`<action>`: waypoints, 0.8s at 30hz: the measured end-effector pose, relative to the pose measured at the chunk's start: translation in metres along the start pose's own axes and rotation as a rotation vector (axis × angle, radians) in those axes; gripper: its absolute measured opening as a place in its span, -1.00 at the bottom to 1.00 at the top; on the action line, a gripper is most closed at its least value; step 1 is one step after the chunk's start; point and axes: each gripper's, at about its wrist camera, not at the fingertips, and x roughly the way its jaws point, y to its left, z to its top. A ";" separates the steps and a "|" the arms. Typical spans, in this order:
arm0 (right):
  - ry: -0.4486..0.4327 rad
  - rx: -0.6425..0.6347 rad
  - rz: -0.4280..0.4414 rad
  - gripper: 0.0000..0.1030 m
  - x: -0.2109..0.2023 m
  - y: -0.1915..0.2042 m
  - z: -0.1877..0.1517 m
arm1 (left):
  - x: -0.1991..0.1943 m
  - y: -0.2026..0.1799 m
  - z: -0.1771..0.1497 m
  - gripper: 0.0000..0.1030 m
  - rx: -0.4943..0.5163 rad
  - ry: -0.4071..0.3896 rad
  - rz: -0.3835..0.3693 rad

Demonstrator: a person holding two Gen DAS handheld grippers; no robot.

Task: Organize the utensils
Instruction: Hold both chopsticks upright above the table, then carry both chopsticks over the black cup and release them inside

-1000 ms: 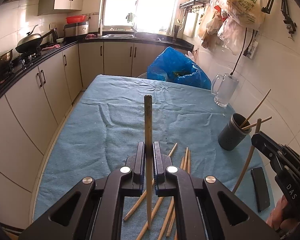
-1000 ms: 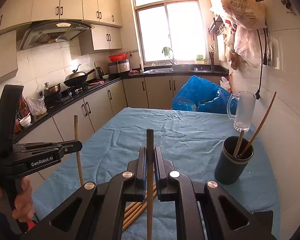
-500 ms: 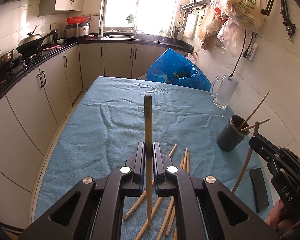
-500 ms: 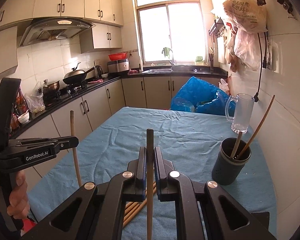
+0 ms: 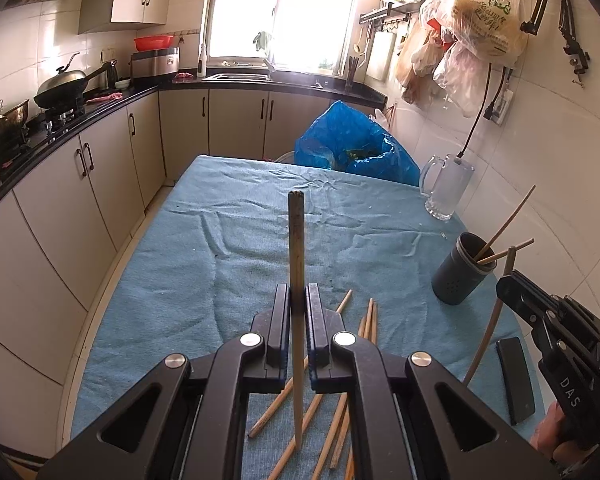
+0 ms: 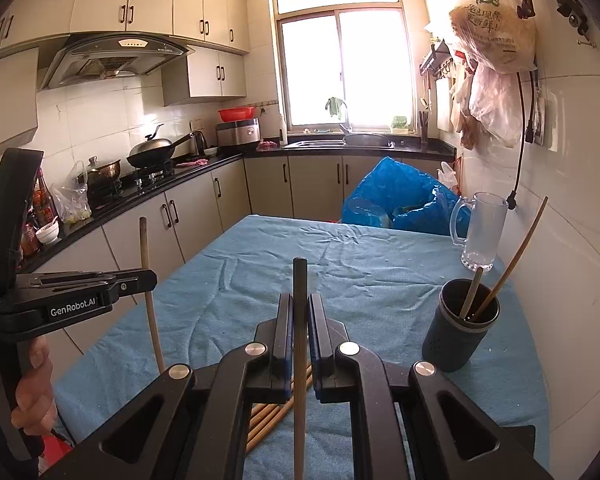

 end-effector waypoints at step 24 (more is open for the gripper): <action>-0.099 0.026 -0.003 -0.84 -0.038 -0.011 0.018 | -0.025 -0.014 0.011 -0.87 0.026 -0.052 -0.008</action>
